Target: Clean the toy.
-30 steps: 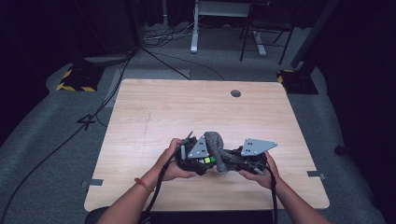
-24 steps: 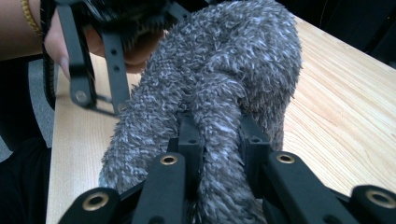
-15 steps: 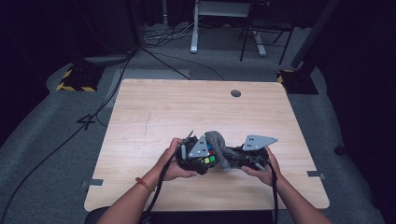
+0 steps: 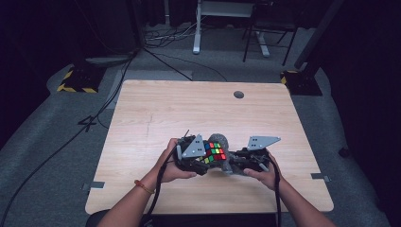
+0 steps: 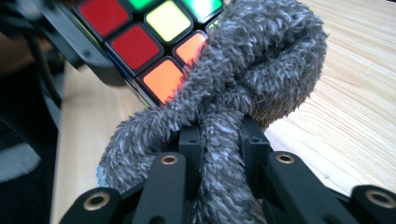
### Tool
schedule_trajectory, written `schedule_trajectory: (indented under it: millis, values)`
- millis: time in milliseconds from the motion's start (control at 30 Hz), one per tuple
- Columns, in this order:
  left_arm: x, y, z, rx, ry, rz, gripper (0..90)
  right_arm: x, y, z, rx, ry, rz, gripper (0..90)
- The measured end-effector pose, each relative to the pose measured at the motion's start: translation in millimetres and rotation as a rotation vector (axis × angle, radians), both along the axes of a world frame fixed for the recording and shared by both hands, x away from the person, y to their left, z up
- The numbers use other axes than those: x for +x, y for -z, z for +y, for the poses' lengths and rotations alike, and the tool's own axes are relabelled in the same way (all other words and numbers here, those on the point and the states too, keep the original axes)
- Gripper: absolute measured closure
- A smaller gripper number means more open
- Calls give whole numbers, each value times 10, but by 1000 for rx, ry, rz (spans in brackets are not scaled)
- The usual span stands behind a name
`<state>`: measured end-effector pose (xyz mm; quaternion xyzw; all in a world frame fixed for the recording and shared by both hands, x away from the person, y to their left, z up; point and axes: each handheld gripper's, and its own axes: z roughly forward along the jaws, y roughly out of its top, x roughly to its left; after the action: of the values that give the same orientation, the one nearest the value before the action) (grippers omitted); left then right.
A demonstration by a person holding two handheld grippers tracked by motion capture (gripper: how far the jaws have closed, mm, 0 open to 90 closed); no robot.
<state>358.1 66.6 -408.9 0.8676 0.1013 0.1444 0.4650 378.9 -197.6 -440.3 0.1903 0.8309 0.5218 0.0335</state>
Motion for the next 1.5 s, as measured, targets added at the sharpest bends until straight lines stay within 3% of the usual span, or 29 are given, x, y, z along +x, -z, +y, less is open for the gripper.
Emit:
schedule_trajectory:
  millis: [133, 300, 367, 533, 600, 733, 900, 1133, 1233, 1333, 1433, 1500]
  values:
    - [-6, 67, -57, 59, -12, -9, 318, -18, -81, -48, 50, 0, -17, 764]
    - [-2, 86, -87, 80, -16, -12, 322, -69, -126, -18, 22, 13, -61, 763]
    - [-2, 81, -87, 72, -18, -14, 325, -80, -143, -14, 18, 21, -77, 763]
    - [18, 10, -30, 9, -5, 3, 331, -73, -97, 37, -71, 45, -92, 764]
    - [14, -26, -1, 2, -11, -7, 331, -61, -36, 66, -110, 39, -81, 764]
    - [22, -41, 48, -5, -18, -9, 331, -72, -19, 102, -127, 26, -89, 765]
    - [33, -38, 57, 5, -16, -10, 331, -109, -43, 105, -115, 17, -104, 764]
    - [-6, 98, -90, 95, 25, 6, 331, -164, -190, 33, -18, 30, -145, 764]
    - [-66, 76, -145, 97, 38, -13, 331, -165, -220, 18, -39, 47, -161, 764]
    - [-92, 41, -139, 74, 46, -19, 331, -139, -178, 11, -71, 61, -145, 765]
    - [-98, -25, -97, 23, 45, -31, 331, -108, -119, 38, -104, 63, -130, 764]
    - [-113, -69, -66, 1, 29, -54, 331, -107, -82, 70, -114, 50, -114, 765]
